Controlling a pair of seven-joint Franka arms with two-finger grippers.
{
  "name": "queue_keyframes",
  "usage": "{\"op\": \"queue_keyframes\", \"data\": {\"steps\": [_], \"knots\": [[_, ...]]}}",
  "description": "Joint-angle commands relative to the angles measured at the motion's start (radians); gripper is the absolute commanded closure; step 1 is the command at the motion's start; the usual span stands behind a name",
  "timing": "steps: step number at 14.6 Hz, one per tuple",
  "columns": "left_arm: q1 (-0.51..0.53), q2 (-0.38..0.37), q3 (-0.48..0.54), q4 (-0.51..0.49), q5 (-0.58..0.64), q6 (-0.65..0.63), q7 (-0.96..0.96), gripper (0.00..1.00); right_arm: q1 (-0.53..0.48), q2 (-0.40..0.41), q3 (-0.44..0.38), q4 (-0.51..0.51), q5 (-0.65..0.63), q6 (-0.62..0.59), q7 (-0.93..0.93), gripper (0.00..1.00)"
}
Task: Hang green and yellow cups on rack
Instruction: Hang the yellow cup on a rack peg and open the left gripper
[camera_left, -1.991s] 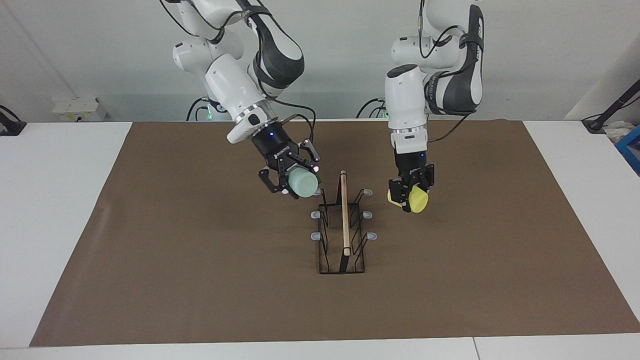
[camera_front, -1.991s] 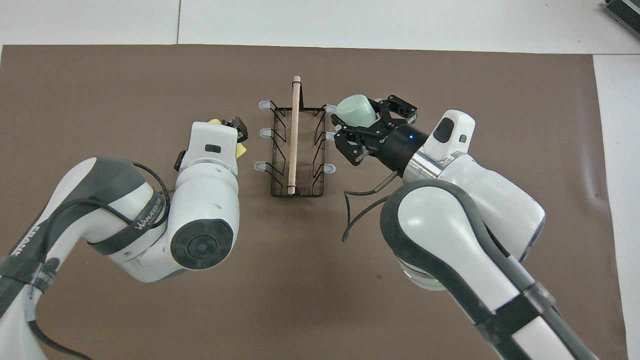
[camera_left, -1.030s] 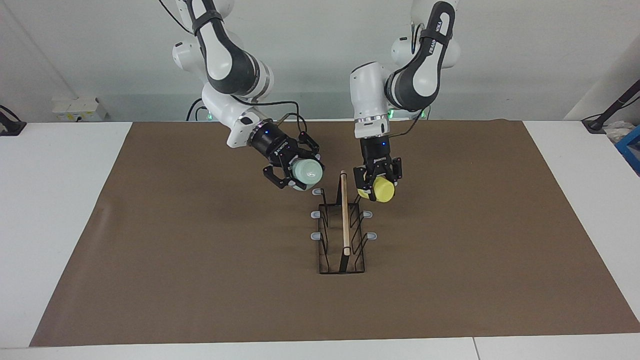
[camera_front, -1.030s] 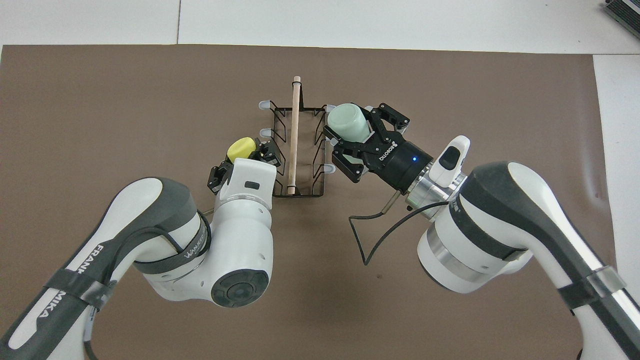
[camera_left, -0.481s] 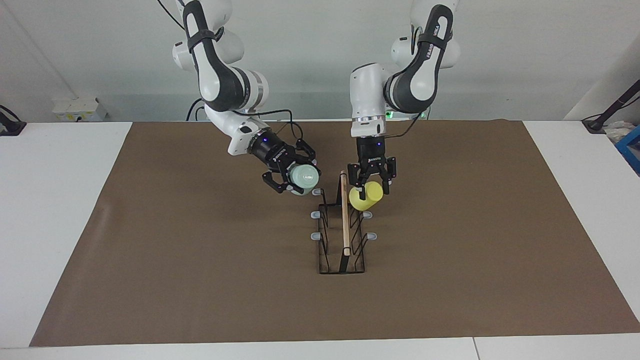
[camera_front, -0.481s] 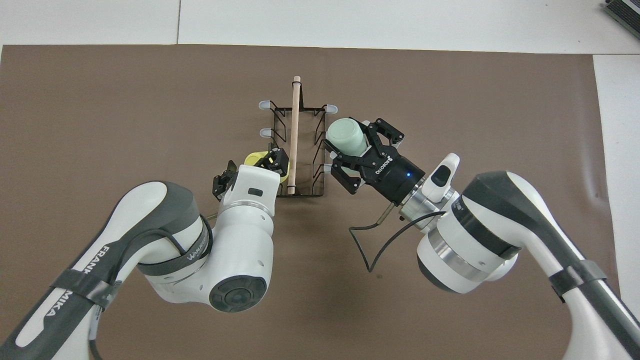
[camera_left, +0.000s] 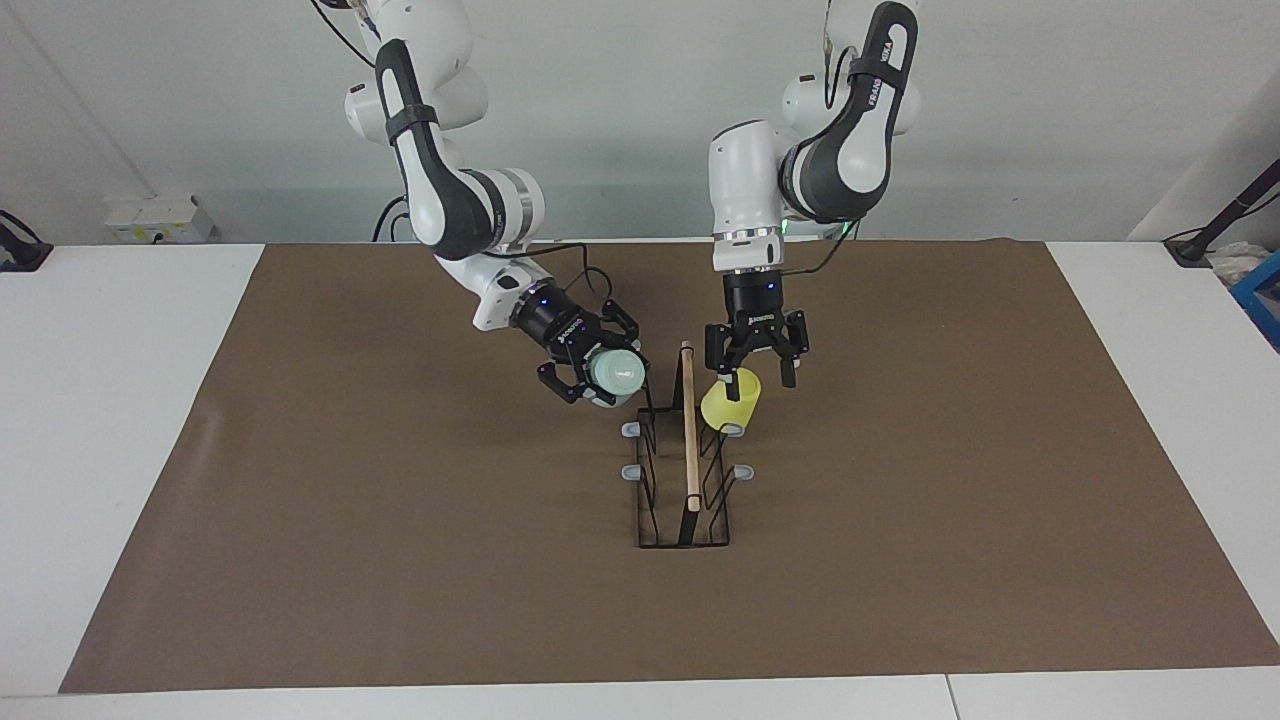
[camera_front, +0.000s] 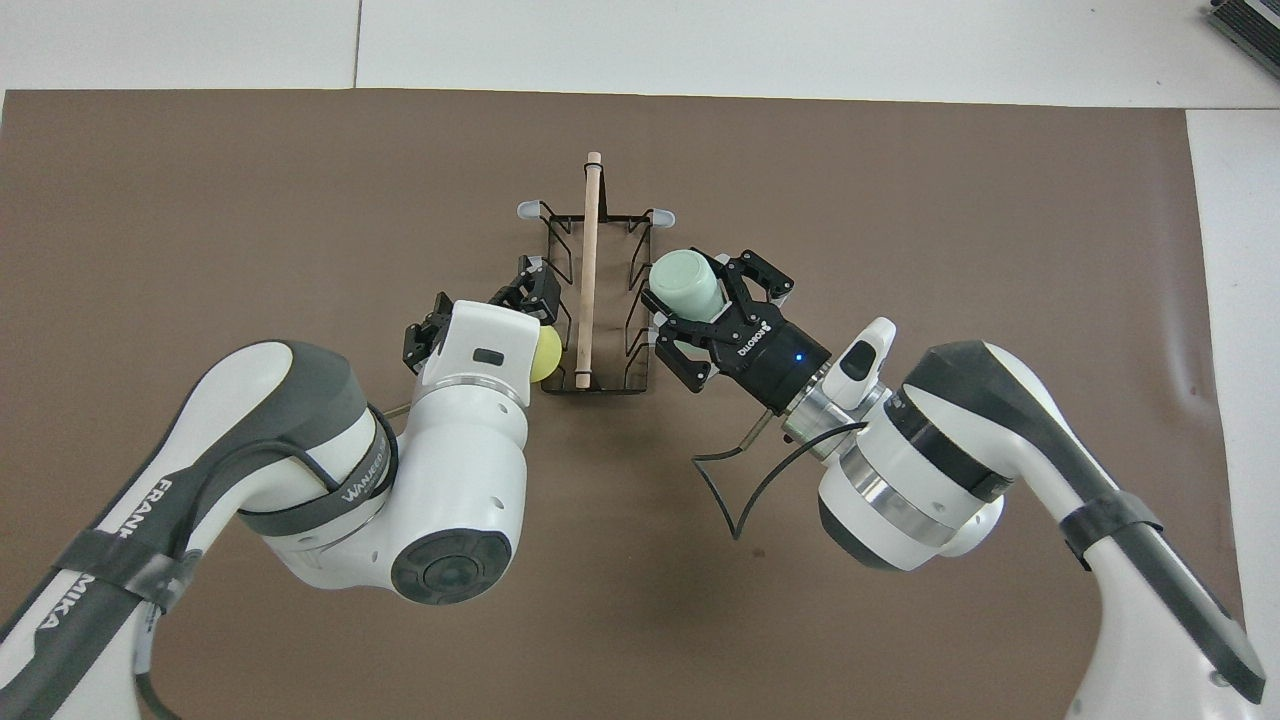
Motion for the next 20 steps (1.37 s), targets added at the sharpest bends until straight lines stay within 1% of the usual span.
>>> {"op": "queue_keyframes", "data": {"steps": [1,3,5,6,9,11,13,14,17,20], "knots": [[0.028,0.017,0.006,0.044,0.002,0.012,0.054,0.00,0.025,-0.007,0.003,-0.017,0.086,-0.014,-0.039,1.00],[0.050,0.026,0.007,0.078,-0.017,0.012,0.111,0.00,0.068,-0.007,0.000,-0.015,0.163,-0.009,-0.040,1.00],[0.055,0.034,0.012,0.114,-0.113,0.001,0.230,0.00,0.070,-0.004,0.001,-0.015,0.168,-0.007,-0.066,1.00],[0.058,0.040,0.016,0.127,-0.183,-0.016,0.322,0.00,0.070,0.008,0.000,-0.015,0.170,-0.007,-0.086,1.00],[0.070,0.037,0.021,0.173,-0.444,-0.109,0.648,0.00,0.069,0.036,0.001,-0.015,0.185,-0.023,-0.123,1.00],[0.093,0.031,0.021,0.214,-0.651,-0.205,0.922,0.00,0.065,0.071,0.001,-0.015,0.194,-0.072,-0.156,1.00],[0.099,0.013,0.060,0.248,-0.806,-0.313,1.170,0.03,0.067,0.114,0.001,-0.015,0.246,-0.139,-0.216,1.00],[0.099,0.002,0.085,0.251,-0.855,-0.342,1.262,0.03,0.067,0.131,0.001,-0.017,0.258,-0.168,-0.242,1.00],[0.099,-0.020,0.159,0.254,-0.952,-0.413,1.436,0.05,0.062,0.135,0.001,-0.038,0.260,-0.197,-0.256,1.00],[0.099,-0.026,0.234,0.289,-1.069,-0.541,1.632,0.05,0.056,0.137,0.001,-0.041,0.259,-0.199,-0.266,1.00]]}}
